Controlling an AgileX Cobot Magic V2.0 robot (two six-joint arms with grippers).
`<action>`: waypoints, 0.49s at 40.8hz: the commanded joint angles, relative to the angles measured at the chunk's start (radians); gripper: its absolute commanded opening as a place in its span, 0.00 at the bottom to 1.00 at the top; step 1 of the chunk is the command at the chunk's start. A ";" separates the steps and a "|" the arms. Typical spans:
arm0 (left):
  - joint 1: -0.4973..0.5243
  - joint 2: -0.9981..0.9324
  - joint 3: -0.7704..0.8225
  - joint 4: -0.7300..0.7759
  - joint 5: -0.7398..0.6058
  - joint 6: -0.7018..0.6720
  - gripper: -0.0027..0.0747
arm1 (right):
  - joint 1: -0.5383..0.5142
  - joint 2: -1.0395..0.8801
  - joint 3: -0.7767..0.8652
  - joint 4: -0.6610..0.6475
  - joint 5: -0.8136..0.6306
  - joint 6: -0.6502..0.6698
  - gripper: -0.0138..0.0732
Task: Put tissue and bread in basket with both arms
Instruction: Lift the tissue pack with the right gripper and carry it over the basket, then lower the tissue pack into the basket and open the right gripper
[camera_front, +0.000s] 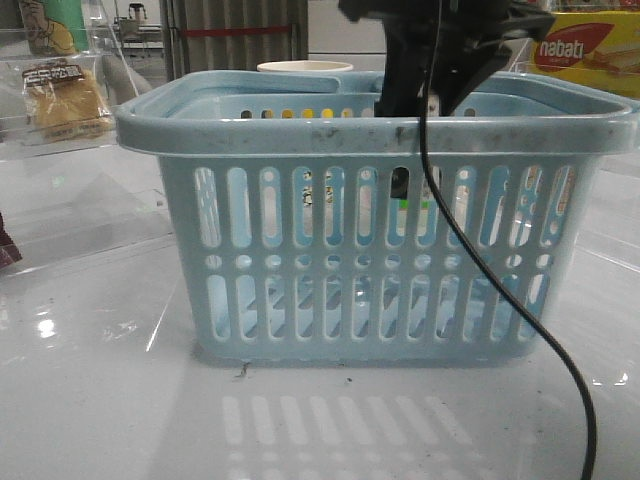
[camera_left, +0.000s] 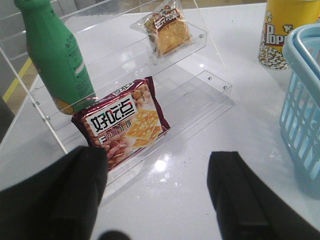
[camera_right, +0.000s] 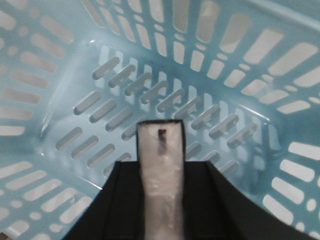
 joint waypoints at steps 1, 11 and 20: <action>-0.003 0.009 -0.032 0.000 -0.079 -0.003 0.66 | 0.000 -0.024 -0.026 -0.005 -0.051 -0.012 0.57; -0.003 0.009 -0.032 0.000 -0.079 -0.003 0.66 | 0.000 -0.073 -0.026 -0.017 -0.058 -0.026 0.60; -0.003 0.009 -0.032 0.000 -0.079 -0.003 0.66 | 0.000 -0.138 -0.026 -0.075 -0.032 -0.030 0.68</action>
